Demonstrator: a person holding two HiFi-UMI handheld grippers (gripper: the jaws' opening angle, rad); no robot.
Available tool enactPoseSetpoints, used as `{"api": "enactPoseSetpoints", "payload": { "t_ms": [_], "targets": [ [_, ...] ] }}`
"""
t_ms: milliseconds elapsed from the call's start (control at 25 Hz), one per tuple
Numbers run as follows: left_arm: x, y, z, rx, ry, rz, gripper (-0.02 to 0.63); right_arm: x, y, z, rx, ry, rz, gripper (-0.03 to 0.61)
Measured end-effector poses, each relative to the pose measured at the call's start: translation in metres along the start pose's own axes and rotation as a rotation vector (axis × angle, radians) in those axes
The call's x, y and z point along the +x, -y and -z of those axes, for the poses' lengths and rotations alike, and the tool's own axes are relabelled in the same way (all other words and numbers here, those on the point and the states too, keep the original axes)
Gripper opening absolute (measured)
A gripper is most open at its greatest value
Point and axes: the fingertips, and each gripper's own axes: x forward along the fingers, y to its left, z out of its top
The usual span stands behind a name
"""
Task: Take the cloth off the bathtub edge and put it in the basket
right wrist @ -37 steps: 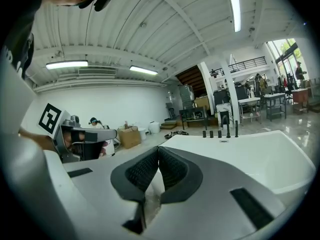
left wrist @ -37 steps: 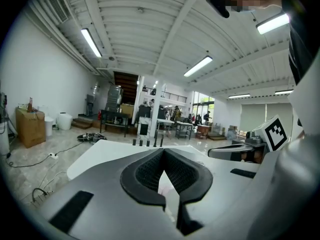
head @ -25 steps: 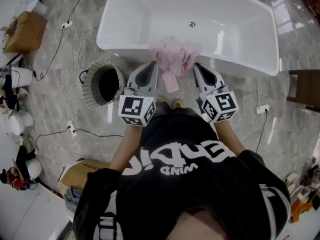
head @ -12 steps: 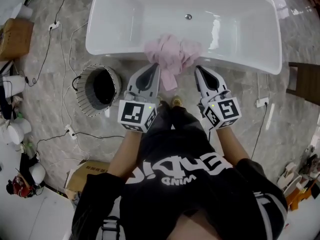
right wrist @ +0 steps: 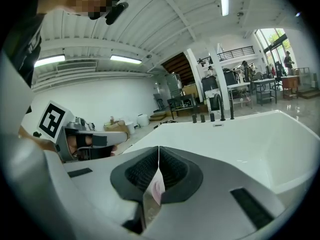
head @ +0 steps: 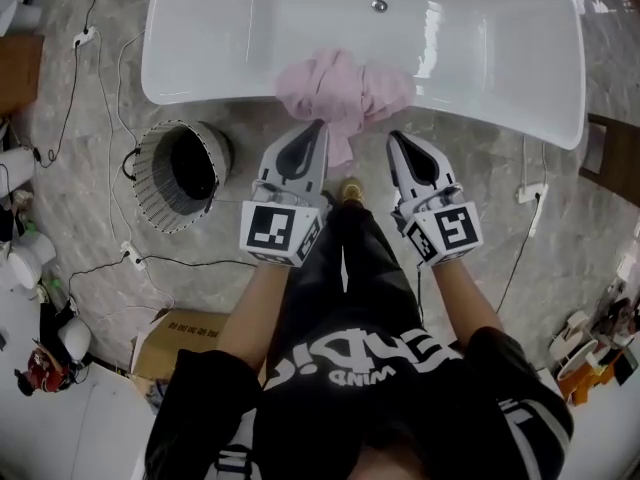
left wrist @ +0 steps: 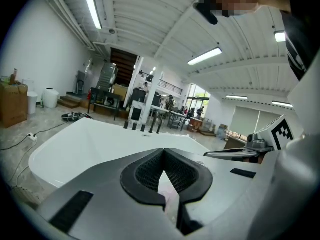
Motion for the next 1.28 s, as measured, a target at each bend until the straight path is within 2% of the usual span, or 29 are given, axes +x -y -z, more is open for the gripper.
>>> {"api": "enactPoseSetpoints", "payload": {
  "t_ms": [160, 200, 240, 280, 360, 560, 760, 1040, 1280],
  "targets": [
    [0.004, 0.0, 0.007, -0.001, -0.014, 0.007, 0.012, 0.008, 0.0, 0.002, 0.005, 0.0, -0.019, 0.015],
    [0.004, -0.001, 0.008, -0.007, -0.018, 0.008, 0.012, 0.01, -0.001, 0.002, 0.007, -0.004, -0.033, 0.043],
    [0.003, -0.003, 0.009, -0.018, -0.02, 0.006, 0.012, 0.013, -0.003, 0.004, 0.013, -0.012, -0.055, 0.128],
    [0.003, -0.005, 0.01, -0.032, -0.022, 0.003, 0.012, 0.016, -0.006, 0.005, 0.022, -0.023, -0.085, 0.182],
    [0.003, -0.009, 0.011, -0.055, -0.021, -0.003, 0.012, 0.023, -0.013, 0.008, 0.027, -0.044, -0.146, 0.251],
    [0.001, -0.014, 0.012, -0.056, -0.027, -0.014, 0.012, 0.041, -0.02, 0.017, -0.015, -0.1, -0.209, 0.255],
    [-0.003, -0.019, 0.021, -0.072, -0.048, -0.02, 0.012, 0.077, -0.012, 0.059, -0.132, -0.24, -0.27, 0.255],
    [-0.008, -0.024, 0.044, -0.098, -0.089, -0.018, 0.012, 0.152, 0.024, 0.143, -0.396, -0.509, -0.296, 0.255],
    [-0.012, -0.025, 0.064, -0.125, -0.12, -0.008, 0.011, 0.196, 0.04, 0.203, -0.611, -0.702, -0.368, 0.268]
  ]
}}
